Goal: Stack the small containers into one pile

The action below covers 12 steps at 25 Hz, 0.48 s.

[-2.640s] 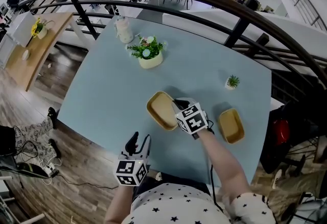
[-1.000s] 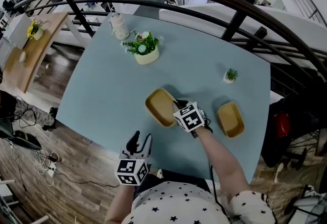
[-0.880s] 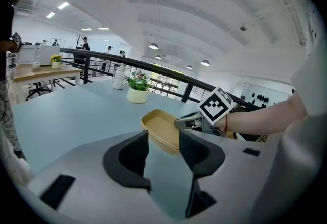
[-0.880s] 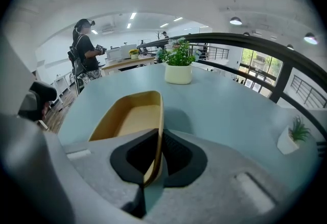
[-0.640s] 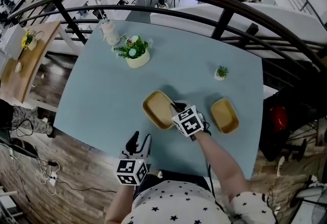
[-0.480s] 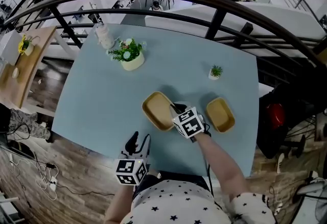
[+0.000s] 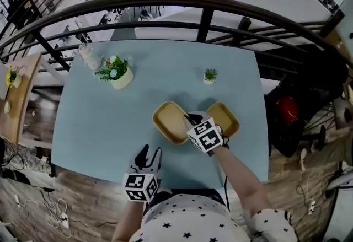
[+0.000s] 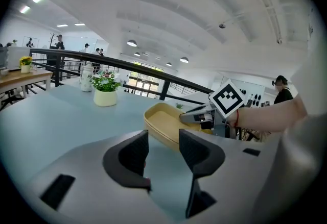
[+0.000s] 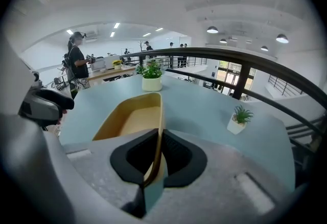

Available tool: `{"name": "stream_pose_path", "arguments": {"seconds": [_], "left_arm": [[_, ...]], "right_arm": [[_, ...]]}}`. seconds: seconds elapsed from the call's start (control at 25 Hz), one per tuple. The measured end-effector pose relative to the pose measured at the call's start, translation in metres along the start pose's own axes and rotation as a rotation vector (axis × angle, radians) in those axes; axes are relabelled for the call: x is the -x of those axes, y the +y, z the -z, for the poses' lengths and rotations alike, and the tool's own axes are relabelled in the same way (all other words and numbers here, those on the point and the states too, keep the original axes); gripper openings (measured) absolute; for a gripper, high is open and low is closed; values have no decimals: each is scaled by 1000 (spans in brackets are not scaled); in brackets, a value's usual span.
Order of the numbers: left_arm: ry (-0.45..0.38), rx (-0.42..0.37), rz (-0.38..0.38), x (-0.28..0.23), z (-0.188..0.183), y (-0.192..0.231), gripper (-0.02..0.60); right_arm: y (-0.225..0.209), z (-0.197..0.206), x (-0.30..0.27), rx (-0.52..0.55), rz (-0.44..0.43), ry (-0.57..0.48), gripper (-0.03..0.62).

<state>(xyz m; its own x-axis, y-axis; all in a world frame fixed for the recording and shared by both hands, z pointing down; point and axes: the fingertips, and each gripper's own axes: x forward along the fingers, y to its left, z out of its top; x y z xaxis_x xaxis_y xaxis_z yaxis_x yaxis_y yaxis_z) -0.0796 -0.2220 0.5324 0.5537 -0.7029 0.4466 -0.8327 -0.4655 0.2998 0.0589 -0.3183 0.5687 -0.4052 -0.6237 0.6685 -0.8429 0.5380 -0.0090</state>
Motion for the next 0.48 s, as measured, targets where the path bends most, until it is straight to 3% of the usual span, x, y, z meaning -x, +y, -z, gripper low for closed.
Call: {"name": "stream_pose_path", "arguments": {"seconds": [0.48], "left_arm": [[50,-92,159,-40,-5,-50,179]], "right_arm": [[-53,27,61,-81,105,-12,23]]}}
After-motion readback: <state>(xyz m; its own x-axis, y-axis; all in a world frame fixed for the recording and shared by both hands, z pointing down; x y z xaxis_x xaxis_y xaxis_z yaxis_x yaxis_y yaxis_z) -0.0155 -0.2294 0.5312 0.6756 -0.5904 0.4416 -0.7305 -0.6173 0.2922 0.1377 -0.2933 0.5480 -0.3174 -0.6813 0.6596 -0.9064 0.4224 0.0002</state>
